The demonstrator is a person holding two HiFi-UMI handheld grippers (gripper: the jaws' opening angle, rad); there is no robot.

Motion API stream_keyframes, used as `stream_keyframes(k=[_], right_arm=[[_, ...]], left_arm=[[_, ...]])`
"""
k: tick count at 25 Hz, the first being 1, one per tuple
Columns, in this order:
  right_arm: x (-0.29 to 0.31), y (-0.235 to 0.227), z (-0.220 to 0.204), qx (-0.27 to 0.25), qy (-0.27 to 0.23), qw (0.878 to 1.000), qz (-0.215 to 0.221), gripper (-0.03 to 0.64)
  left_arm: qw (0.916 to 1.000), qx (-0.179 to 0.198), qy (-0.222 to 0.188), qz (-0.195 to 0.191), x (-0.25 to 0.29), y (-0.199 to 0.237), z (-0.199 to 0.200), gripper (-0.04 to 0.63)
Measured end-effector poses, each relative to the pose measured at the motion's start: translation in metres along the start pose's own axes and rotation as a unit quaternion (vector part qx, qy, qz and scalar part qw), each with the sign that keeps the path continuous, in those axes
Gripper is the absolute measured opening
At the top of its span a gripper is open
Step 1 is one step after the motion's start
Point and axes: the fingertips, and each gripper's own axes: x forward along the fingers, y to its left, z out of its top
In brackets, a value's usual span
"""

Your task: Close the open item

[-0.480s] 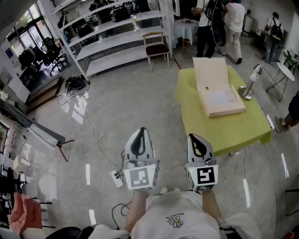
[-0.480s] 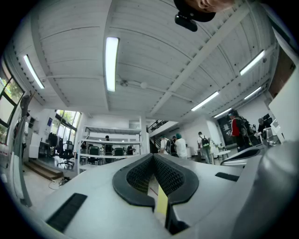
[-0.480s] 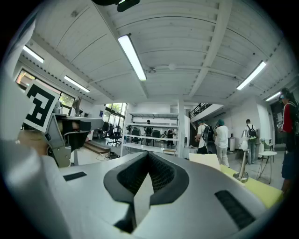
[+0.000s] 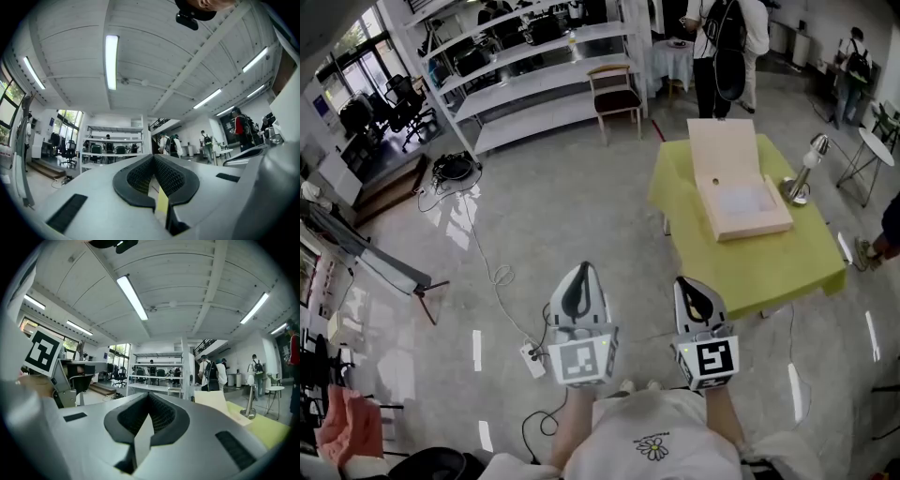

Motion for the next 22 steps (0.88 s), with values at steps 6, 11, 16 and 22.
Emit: stream_keyframes(k=[6, 11, 16, 22], right_arm=[[-0.001, -0.011, -0.012, 0.072, -0.007, 0.997, 0.018, 0.009], [0.008, -0.008, -0.018, 0.069, 0.000, 0.997, 0.034, 0.009], [0.026, -0.019, -0.019, 0.058, 0.003, 0.997, 0.044, 0.009], [0.091, -0.040, -0.019, 0.048, 0.009, 0.998, 0.037, 0.009]], left_arm=[[1.0000, -0.003, -0.004, 0.005, 0.004, -0.008, -0.006, 0.014], [1.0000, -0.002, -0.003, 0.008, 0.009, -0.003, -0.016, 0.014], [0.9990, -0.040, -0.020, 0.010, 0.037, 0.001, -0.027, 0.014], [0.9982, -0.052, -0.026, -0.013, 0.106, 0.023, -0.045, 0.014]])
